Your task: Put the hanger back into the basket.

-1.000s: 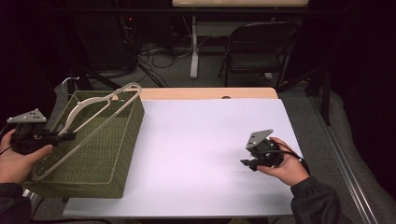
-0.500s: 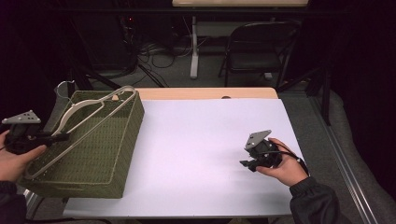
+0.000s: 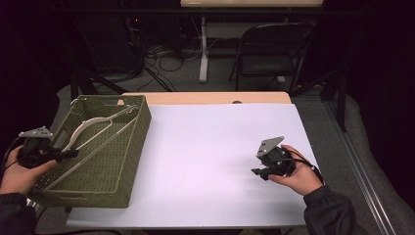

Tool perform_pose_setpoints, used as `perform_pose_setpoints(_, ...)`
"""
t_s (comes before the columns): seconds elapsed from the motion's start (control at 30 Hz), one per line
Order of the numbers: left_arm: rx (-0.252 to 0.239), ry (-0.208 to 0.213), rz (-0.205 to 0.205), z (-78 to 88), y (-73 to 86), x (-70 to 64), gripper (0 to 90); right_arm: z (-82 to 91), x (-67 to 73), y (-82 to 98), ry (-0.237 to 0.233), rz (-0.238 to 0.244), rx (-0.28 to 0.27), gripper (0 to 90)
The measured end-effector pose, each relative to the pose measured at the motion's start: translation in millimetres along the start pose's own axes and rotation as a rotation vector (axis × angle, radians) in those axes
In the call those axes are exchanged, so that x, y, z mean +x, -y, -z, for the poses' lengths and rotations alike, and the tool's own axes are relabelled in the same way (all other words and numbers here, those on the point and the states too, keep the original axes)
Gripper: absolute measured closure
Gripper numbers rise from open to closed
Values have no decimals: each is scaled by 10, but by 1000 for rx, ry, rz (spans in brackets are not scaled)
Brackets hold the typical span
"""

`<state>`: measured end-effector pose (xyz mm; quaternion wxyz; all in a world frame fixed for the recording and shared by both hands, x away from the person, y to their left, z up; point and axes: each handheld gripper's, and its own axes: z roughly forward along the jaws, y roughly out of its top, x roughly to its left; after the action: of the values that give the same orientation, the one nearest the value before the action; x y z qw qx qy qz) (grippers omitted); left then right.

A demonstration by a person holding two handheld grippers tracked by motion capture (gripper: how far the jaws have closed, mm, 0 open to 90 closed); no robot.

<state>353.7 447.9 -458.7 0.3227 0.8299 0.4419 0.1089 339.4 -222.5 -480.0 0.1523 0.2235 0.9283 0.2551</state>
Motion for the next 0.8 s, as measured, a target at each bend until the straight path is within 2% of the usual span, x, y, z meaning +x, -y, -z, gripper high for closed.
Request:
perform_pose_setpoints(0.1, 22, 3, -2, -58, 16, -2, 870, 2, 0, 0, 5, 1, 5, 465)
perform_pose_setpoints(0.17, 48, -13, -18, -109, 11, -15, 870, 2, 3, 2, 5, -3, 2, 465)
perform_pose_setpoints(0.3, 55, -21, -5, -140, 7, -16, 867, 3, 4, 10, 4, -3, 6, 465)
perform_pose_setpoints(0.33, 70, -39, -16, -145, 8, -23, 866, -13, 7, 21, 2, -5, -14, 465)
perform_pose_setpoints(0.4, 81, -58, -30, -152, 6, -37, 857, -7, 7, 23, -2, -2, -2, 464)
perform_pose_setpoints(0.43, 80, -62, -31, -150, 4, -43, 849, -5, 6, 25, -2, 0, 3, 463)
perform_pose_setpoints(0.47, 79, -70, -32, -145, 0, -45, 840, -17, 9, 32, 3, -4, -15, 464)
perform_pose_setpoints(0.53, 72, -85, -29, -140, 0, -49, 812, 4, 3, 26, 3, 1, 9, 464)
perform_pose_setpoints(0.6, 63, -111, -26, -106, 4, -39, 810, 10, 2, 25, 3, 0, 8, 463)
perform_pose_setpoints(0.63, 63, -111, -26, -106, 4, -39, 809, 10, 2, 25, 3, 0, 8, 463)
perform_pose_setpoints(0.8, 42, -143, -10, -25, 20, -29, 734, -10, 11, 23, 1, -1, -6, 463)
